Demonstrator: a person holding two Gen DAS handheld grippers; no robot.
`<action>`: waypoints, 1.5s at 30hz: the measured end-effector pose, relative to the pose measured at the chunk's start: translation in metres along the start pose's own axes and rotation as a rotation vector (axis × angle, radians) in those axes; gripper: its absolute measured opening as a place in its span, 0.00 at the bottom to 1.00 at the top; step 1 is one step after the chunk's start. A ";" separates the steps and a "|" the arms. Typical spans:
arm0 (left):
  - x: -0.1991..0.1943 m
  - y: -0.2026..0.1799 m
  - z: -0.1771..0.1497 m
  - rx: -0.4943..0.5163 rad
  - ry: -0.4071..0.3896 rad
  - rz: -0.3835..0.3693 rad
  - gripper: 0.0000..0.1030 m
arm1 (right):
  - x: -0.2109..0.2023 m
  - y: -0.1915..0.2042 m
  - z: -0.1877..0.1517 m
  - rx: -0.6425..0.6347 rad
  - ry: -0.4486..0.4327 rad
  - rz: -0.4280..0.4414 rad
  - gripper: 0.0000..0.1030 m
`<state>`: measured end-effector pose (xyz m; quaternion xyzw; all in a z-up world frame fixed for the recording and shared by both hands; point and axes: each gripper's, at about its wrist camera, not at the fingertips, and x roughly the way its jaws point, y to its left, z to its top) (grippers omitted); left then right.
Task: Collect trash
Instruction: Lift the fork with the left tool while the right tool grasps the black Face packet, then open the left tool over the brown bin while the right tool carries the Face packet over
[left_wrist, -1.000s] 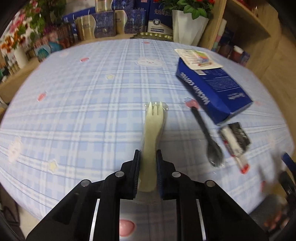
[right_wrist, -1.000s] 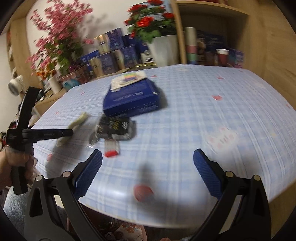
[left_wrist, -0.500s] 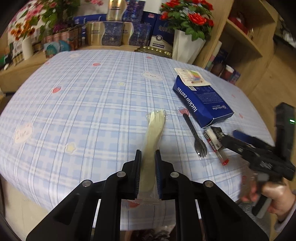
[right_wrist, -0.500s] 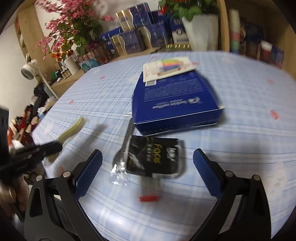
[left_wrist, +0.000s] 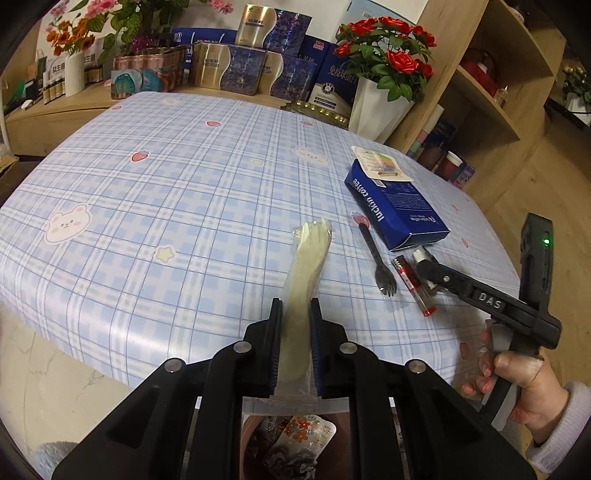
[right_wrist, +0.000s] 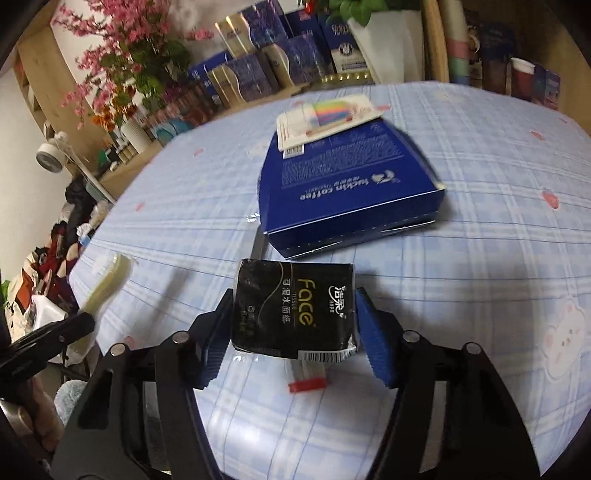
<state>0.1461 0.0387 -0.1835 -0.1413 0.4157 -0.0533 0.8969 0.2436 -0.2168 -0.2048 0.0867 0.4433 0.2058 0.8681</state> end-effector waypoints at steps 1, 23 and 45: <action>-0.002 -0.001 -0.001 0.001 -0.002 -0.002 0.14 | -0.005 0.000 -0.001 0.005 -0.011 0.005 0.62; -0.032 -0.037 -0.066 0.110 0.043 -0.119 0.14 | -0.099 0.040 -0.100 -0.084 -0.110 0.053 0.62; 0.053 -0.035 -0.158 0.172 0.436 -0.087 0.14 | -0.091 0.041 -0.140 -0.083 -0.059 0.021 0.62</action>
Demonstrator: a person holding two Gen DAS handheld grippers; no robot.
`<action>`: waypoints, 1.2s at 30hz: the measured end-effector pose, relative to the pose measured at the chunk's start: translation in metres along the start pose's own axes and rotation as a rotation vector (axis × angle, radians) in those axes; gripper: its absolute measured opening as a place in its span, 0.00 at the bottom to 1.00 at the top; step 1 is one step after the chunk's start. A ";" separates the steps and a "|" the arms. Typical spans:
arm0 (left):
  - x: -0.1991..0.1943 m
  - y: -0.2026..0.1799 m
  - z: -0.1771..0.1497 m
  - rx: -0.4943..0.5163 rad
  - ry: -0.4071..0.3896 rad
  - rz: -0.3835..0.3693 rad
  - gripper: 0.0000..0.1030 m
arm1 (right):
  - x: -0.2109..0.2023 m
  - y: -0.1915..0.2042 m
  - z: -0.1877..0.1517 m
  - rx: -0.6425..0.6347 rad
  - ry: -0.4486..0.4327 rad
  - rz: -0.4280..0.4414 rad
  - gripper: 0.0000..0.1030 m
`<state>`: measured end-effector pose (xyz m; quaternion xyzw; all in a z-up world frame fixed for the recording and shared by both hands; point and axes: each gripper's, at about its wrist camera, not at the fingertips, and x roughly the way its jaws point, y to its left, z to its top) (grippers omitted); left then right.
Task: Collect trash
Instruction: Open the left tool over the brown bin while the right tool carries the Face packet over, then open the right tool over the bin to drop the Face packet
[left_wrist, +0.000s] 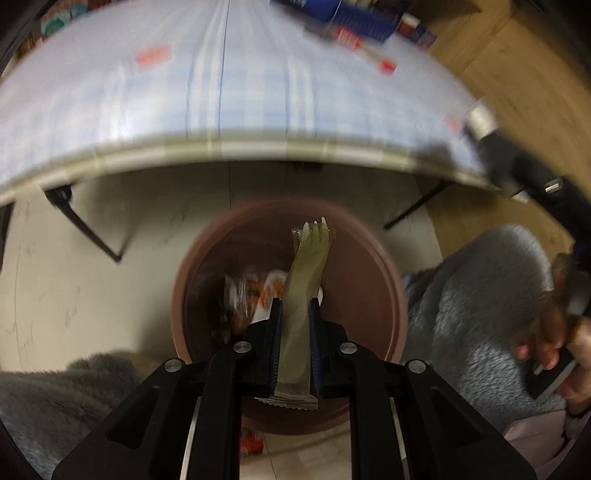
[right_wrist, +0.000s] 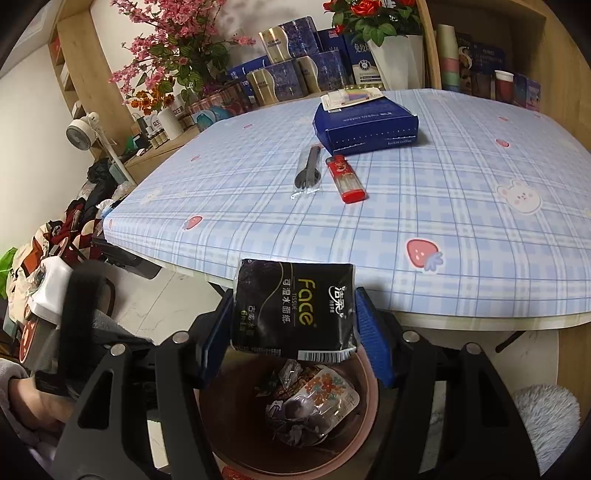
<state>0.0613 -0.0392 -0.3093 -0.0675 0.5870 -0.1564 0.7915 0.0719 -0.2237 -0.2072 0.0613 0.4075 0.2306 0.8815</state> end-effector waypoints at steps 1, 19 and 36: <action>0.008 0.002 0.000 -0.005 0.029 0.007 0.14 | 0.001 0.000 0.000 0.002 0.002 0.000 0.62; 0.003 0.020 0.004 -0.083 -0.043 -0.026 0.58 | 0.006 0.001 -0.003 0.005 0.023 0.006 0.62; -0.119 0.026 -0.004 -0.105 -0.599 0.167 0.77 | 0.032 0.035 -0.017 -0.161 0.135 -0.001 0.62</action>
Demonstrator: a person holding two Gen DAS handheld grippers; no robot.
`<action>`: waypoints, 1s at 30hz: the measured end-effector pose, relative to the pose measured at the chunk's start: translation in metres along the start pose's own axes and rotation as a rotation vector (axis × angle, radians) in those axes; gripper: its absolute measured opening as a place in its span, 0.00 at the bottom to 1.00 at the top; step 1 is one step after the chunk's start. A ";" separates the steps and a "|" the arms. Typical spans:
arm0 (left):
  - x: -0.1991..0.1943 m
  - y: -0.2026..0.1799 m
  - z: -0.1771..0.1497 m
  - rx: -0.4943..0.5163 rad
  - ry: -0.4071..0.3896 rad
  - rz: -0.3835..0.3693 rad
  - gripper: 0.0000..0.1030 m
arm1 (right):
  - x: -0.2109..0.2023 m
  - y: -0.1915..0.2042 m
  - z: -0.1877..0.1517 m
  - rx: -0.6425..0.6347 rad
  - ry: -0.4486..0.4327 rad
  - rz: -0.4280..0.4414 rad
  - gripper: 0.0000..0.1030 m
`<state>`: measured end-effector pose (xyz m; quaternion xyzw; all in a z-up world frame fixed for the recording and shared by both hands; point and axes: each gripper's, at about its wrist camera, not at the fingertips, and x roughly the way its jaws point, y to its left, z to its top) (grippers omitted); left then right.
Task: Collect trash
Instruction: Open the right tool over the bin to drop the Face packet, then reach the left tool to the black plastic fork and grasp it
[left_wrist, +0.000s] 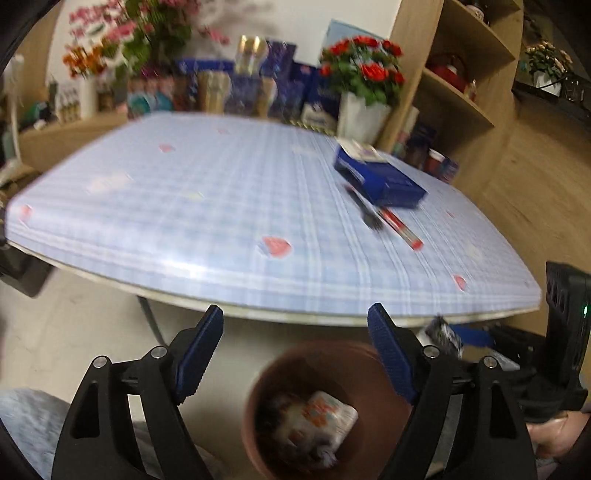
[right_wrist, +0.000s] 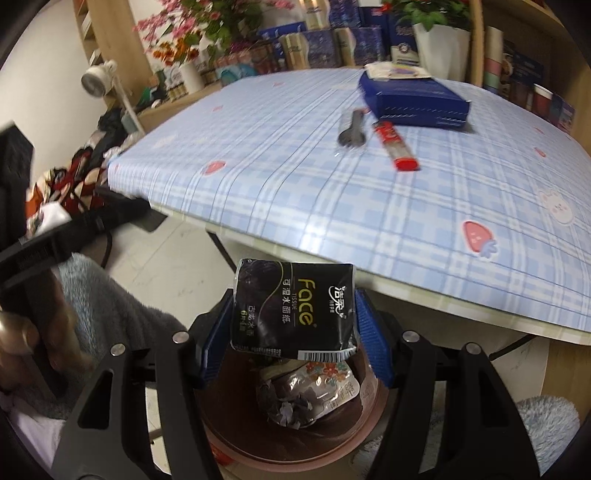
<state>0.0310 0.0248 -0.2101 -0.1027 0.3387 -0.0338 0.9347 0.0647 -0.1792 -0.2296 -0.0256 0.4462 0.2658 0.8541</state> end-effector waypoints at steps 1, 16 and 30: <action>-0.002 0.003 0.002 0.002 -0.013 0.013 0.77 | 0.004 0.003 -0.001 -0.011 0.015 -0.002 0.62; -0.008 0.053 0.004 -0.127 -0.036 0.103 0.78 | 0.052 0.033 -0.007 -0.088 0.118 0.056 0.62; 0.003 0.048 0.002 -0.112 -0.005 0.105 0.78 | 0.035 0.034 -0.007 -0.092 0.041 0.022 0.91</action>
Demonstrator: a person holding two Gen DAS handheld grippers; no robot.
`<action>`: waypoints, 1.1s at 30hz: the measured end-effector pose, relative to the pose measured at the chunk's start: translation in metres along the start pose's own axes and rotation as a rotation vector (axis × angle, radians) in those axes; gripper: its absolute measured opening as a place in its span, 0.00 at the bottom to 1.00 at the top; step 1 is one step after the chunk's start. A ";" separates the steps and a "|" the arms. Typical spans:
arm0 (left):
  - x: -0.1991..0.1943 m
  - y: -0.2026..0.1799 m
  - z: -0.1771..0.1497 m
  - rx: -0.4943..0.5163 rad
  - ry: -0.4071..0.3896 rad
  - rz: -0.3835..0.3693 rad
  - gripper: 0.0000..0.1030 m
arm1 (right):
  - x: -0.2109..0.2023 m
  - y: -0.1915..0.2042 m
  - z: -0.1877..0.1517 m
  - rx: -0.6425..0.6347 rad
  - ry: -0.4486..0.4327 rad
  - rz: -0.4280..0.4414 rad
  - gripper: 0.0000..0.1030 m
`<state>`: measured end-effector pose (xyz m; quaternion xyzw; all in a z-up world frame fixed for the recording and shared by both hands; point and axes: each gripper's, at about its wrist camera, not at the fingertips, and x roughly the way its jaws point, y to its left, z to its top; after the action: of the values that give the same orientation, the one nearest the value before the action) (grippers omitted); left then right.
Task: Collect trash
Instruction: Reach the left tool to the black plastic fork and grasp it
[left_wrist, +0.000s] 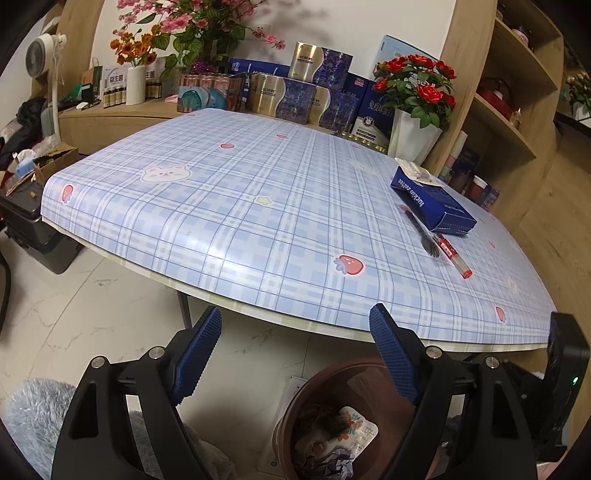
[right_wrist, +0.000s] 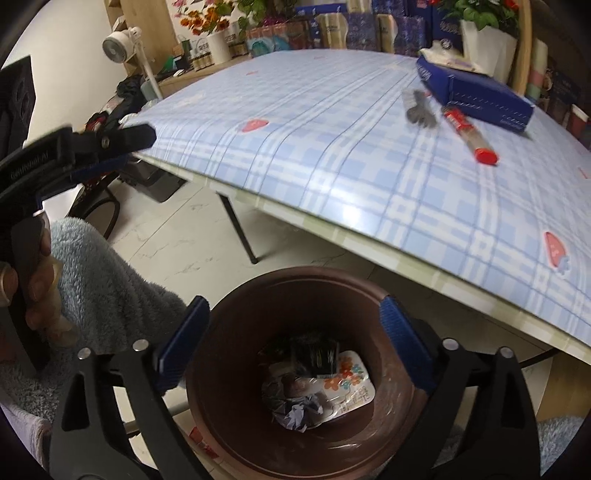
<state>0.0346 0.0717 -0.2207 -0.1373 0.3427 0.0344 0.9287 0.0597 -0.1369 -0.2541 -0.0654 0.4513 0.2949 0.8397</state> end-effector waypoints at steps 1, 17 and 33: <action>0.000 -0.001 -0.001 0.005 0.000 0.000 0.78 | -0.002 -0.001 0.000 0.005 -0.009 -0.011 0.93; -0.002 -0.021 -0.002 0.082 0.000 0.011 0.78 | -0.066 -0.036 0.017 0.125 -0.274 -0.147 0.94; 0.015 -0.056 0.036 0.166 0.026 0.016 0.78 | -0.100 -0.108 0.055 0.212 -0.376 -0.183 0.95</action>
<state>0.0773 0.0276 -0.1908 -0.0574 0.3577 0.0116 0.9320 0.1174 -0.2483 -0.1588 0.0386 0.3077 0.1752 0.9344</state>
